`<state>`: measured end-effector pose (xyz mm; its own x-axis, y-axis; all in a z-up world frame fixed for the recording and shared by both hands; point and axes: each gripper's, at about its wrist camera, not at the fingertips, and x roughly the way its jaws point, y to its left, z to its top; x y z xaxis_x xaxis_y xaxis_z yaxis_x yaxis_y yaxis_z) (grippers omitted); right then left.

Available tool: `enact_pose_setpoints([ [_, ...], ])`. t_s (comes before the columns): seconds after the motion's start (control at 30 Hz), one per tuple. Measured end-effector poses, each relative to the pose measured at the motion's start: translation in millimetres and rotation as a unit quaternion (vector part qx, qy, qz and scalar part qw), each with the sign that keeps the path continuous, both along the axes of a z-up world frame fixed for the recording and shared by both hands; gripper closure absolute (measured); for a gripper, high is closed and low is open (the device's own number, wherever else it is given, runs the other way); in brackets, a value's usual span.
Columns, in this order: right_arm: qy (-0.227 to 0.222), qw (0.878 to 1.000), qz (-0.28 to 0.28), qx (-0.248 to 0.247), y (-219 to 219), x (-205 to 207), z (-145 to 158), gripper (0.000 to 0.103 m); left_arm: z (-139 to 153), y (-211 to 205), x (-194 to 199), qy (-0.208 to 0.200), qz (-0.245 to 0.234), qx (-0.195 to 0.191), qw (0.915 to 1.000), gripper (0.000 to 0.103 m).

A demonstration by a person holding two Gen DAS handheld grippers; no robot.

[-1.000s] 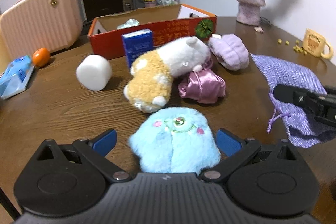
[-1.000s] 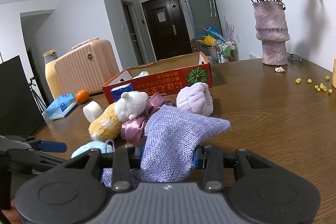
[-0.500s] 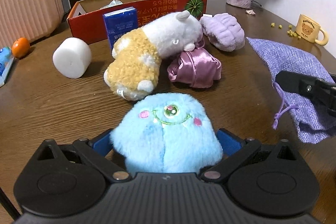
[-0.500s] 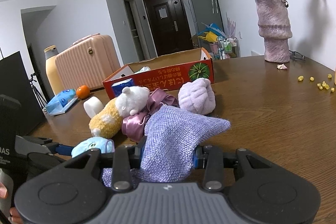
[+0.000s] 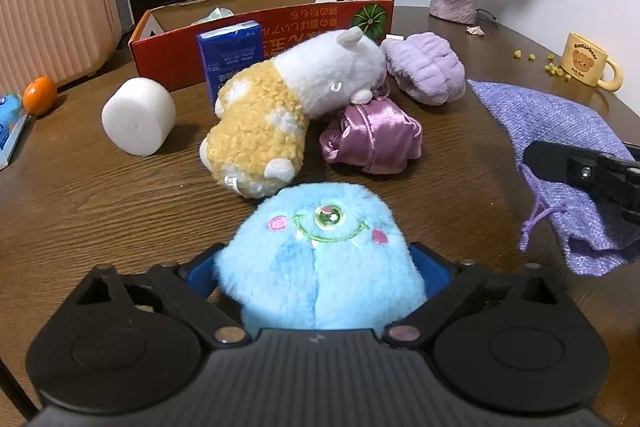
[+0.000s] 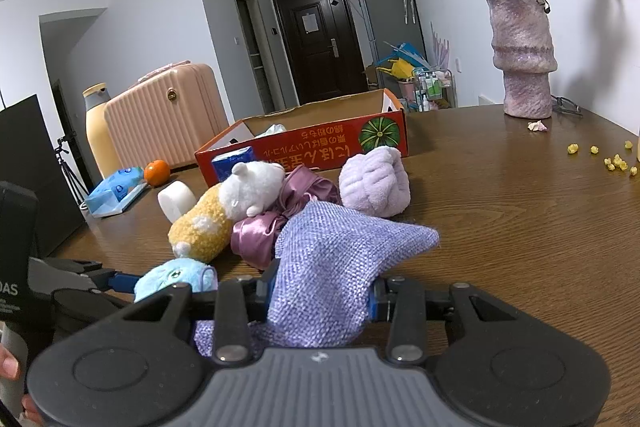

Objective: Organize soft objects
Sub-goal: 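Close the left tool on the light blue fuzzy plush and lift it, then carry the blue plush and lavender pouch in both tools over the orange box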

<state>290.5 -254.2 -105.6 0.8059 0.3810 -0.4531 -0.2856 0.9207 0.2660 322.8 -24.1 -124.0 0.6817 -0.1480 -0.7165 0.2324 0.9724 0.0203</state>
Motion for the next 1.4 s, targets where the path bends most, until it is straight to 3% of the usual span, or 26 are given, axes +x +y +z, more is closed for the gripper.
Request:
enact_pose_setpoints([
  [0.47, 0.004, 1.000, -0.003, -0.002, 0, 1, -1, 0.065, 4, 4, -15, -0.009, 0.031, -0.005, 0.9995, 0.017],
  [0.73, -0.006, 1.000, 0.001, 0.001, 0, -2, 0, 0.065, 20, 13, -41, -0.050, 0.059, -0.035, 0.9964, 0.018],
  [0.93, -0.025, 1.000, 0.004, 0.006, 2, -6, 5, 0.065, 37, 16, -61, -0.106, 0.076, -0.047, 0.9903, 0.018],
  [1.4, -0.075, 0.997, 0.017, -0.007, 14, -5, 30, 0.065, 60, 20, -59, -0.148, 0.101, -0.050, 0.9825, 0.018],
])
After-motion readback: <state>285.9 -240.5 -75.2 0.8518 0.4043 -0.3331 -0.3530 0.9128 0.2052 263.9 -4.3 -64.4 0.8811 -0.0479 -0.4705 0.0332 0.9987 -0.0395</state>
